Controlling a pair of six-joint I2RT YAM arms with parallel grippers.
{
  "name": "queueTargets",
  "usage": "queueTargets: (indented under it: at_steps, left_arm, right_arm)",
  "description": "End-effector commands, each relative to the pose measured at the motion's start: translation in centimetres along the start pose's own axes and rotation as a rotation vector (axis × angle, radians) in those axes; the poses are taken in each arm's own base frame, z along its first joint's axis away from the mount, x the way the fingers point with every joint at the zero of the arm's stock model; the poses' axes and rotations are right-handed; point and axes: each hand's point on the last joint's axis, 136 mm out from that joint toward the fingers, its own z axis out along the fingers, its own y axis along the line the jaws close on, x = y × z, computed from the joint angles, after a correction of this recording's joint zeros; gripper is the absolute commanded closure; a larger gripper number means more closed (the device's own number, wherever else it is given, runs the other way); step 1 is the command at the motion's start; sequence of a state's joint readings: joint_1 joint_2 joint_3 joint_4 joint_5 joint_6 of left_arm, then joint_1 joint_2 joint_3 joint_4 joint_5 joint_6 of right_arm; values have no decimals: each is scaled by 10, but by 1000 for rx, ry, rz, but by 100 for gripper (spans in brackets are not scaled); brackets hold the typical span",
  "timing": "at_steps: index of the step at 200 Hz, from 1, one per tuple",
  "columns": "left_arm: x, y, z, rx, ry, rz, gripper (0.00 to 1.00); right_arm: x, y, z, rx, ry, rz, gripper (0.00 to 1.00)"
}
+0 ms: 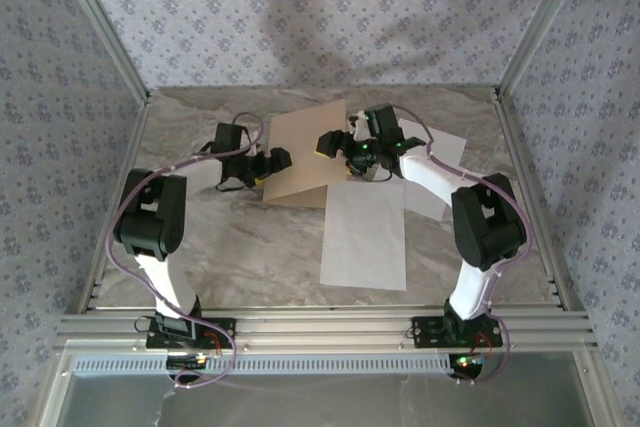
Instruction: Put the files into the folder
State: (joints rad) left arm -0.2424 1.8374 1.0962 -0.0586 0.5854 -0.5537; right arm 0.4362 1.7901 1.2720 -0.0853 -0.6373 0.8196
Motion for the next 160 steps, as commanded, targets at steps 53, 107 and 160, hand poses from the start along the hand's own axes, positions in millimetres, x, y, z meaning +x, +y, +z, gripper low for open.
queueTargets:
  at_steps: [53,107,160]
  left_arm:
    - [1,-16,-34,-41,-41,93,0]
    - [-1,-39,-66,-28,-106,175,0]
    - [9,-73,-94,0,-179,323,0]
  right_arm:
    - [-6,39,-16,-99,-15,-42,15]
    - [-9,60,-16,-151,-15,-58,14]
    - [-12,98,-11,-236,-6,-81,13]
